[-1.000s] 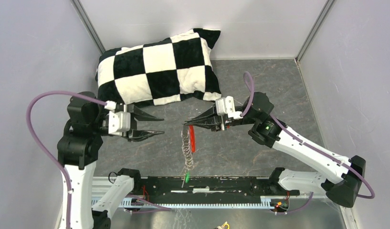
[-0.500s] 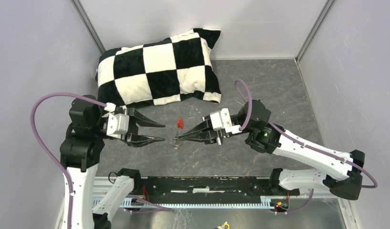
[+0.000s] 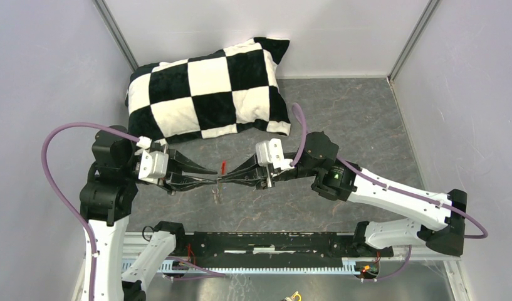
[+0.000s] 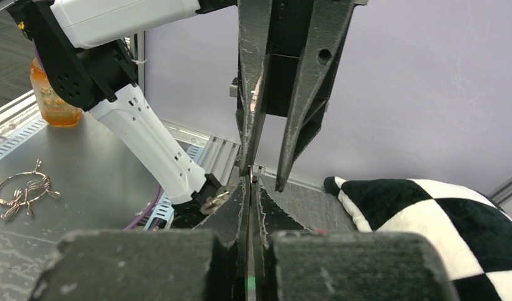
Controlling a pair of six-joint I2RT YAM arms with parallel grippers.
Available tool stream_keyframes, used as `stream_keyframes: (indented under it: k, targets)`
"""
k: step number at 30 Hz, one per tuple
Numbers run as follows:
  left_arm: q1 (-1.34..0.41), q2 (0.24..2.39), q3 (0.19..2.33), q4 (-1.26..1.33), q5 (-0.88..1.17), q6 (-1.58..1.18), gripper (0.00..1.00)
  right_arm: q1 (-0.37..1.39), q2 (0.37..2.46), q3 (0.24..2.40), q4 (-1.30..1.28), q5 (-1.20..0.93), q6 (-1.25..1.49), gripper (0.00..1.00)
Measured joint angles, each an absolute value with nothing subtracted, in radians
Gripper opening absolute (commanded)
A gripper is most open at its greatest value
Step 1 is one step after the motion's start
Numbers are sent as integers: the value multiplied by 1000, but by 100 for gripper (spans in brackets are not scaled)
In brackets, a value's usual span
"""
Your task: Put the keys on the keyring
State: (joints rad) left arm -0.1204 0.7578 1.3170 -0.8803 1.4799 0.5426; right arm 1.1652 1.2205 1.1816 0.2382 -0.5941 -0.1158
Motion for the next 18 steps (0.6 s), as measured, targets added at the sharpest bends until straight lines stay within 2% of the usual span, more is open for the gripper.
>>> stream_keyframes:
  k: [9,16,18]
  targets:
    - [-120,757,1313,-880,1486,543,19,1166,1225,1182,275,-579,-81,1]
    - [-120,751,1306,-881,1496,543,3,1167,1245,1182,324,-583,-36,1]
    - [-120,748,1306,-880,1495,543,2,1167,1246,1182,328,-585,-28,1]
